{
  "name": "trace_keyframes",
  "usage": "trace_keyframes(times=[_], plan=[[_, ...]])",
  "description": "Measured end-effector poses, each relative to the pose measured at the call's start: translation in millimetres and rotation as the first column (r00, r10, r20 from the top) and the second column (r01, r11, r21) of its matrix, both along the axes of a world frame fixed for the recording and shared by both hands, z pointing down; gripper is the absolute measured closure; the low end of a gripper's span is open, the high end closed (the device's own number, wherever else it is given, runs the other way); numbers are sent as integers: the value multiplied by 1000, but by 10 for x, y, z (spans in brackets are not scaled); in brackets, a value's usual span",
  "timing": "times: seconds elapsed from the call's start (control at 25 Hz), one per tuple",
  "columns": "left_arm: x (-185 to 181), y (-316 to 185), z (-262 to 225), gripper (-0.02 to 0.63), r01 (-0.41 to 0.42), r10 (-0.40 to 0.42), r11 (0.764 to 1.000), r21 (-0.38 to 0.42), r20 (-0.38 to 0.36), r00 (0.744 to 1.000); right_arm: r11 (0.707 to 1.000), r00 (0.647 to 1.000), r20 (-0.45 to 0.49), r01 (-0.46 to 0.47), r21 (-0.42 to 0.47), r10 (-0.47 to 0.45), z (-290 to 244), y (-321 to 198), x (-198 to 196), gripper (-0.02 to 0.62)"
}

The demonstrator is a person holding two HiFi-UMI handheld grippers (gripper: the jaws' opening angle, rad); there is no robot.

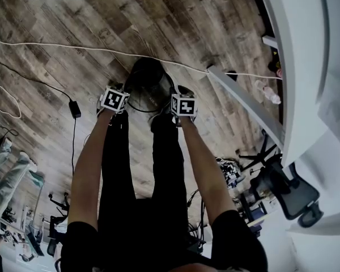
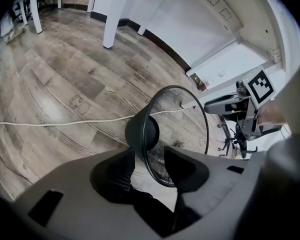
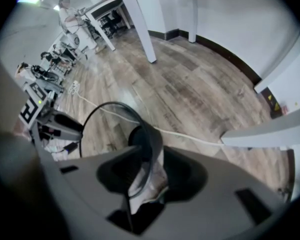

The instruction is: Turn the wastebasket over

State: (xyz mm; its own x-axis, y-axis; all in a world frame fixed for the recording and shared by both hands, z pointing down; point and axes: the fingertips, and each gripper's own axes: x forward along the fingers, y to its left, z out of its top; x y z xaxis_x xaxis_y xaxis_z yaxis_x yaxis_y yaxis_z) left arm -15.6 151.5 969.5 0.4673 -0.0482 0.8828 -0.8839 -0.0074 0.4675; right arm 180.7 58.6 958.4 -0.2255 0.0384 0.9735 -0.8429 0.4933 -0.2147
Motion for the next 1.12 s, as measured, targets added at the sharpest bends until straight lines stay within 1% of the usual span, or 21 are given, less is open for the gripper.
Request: trace_keyframes(times=[0.16,0.24,0.32,0.36,0.44,0.52,0.56,0.68,0.8,0.88,0.96,1.0,1.04,1.12], plan=[[-119,-64,-170,393,42,-42,999,13,4,999,1000,1000,-1,0,23,0,-192,-89,-6,445],[-167,-104,-317,393,106,-106,994,23,-7,994,999,1000,3,-1,45,1,-354,-124,-16,447],[-214,-111,-503,396,200,-200,979,25,-24,980,997,1000,11,-7,76,6,-574,-138,-35,486],[-242,-92,-605,407,237,-236,971,24,-25,971,996,1000,17,-11,90,9,-698,-137,-53,515],[-308,-44,-830,469,268,-268,963,33,-3,963,994,999,35,-21,110,17,-964,-127,-116,541],[-376,-28,-1079,542,265,-268,962,61,32,963,991,998,57,-40,130,32,-1237,-136,-196,552],[-407,-43,-1212,557,263,-267,962,76,39,963,988,997,72,-50,144,40,-1383,-162,-254,555],[-469,-155,-1673,571,268,-273,953,138,12,962,979,990,128,-86,184,63,-1845,-249,-443,560],[-482,-316,-2252,571,289,-291,931,224,-25,956,968,979,182,-128,217,88,-2349,-281,-538,563],[-468,-425,-2703,572,265,-268,917,298,-31,963,957,971,217,-156,243,104,-2721,-300,-572,563],[-445,-503,-3195,572,216,-230,900,379,-8,973,945,961,252,-186,268,117,-3125,-311,-578,563],[-437,-541,-3439,572,193,-216,887,419,9,976,938,955,271,-200,282,122,-3331,-328,-580,563],[-432,-588,-3677,572,173,-208,872,459,25,978,931,949,290,-212,296,124,-3535,-355,-586,563],[-413,-706,-4155,572,145,-202,832,535,50,978,916,936,332,-233,328,120,-3942,-428,-606,563]])
